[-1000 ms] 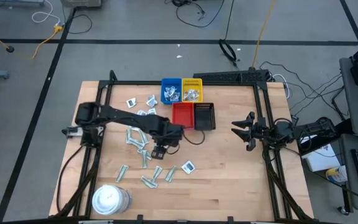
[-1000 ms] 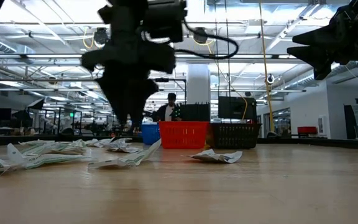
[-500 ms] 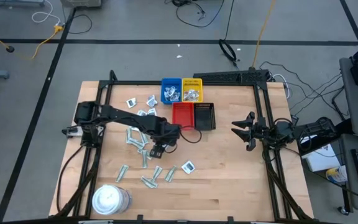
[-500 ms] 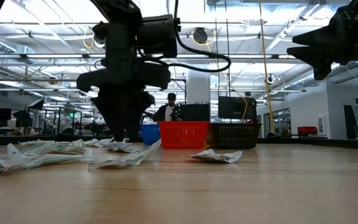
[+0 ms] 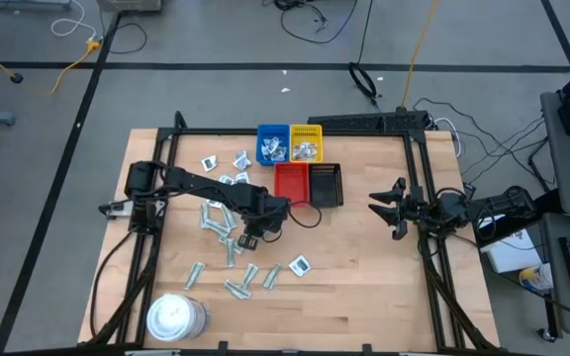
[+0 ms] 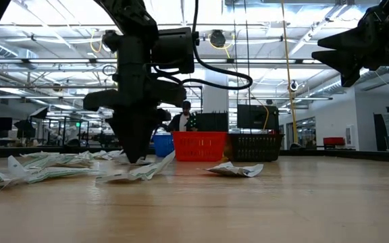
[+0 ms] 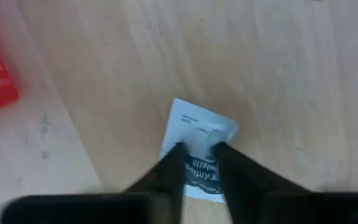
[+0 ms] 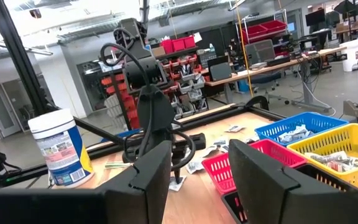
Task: Pick & Place First Aid Supplies
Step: Put the towelette pack into the black bin
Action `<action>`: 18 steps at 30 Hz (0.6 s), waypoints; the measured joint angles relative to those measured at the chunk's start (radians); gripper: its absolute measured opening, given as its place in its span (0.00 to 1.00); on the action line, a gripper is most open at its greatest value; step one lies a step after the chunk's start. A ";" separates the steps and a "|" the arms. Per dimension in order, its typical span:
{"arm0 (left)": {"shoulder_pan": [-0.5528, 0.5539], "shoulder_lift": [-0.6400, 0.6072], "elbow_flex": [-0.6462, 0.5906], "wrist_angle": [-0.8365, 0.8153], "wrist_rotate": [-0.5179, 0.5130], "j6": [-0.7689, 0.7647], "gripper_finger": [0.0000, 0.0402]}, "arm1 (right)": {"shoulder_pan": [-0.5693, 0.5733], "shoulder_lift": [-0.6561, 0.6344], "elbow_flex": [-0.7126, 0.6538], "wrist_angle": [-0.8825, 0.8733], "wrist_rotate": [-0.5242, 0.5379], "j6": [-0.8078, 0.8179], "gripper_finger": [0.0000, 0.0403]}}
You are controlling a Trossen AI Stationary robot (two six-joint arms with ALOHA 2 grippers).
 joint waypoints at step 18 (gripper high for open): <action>0.025 -0.159 -0.007 0.122 0.254 -0.072 0.01 | 0.000 0.000 0.000 0.001 0.000 -0.210 0.39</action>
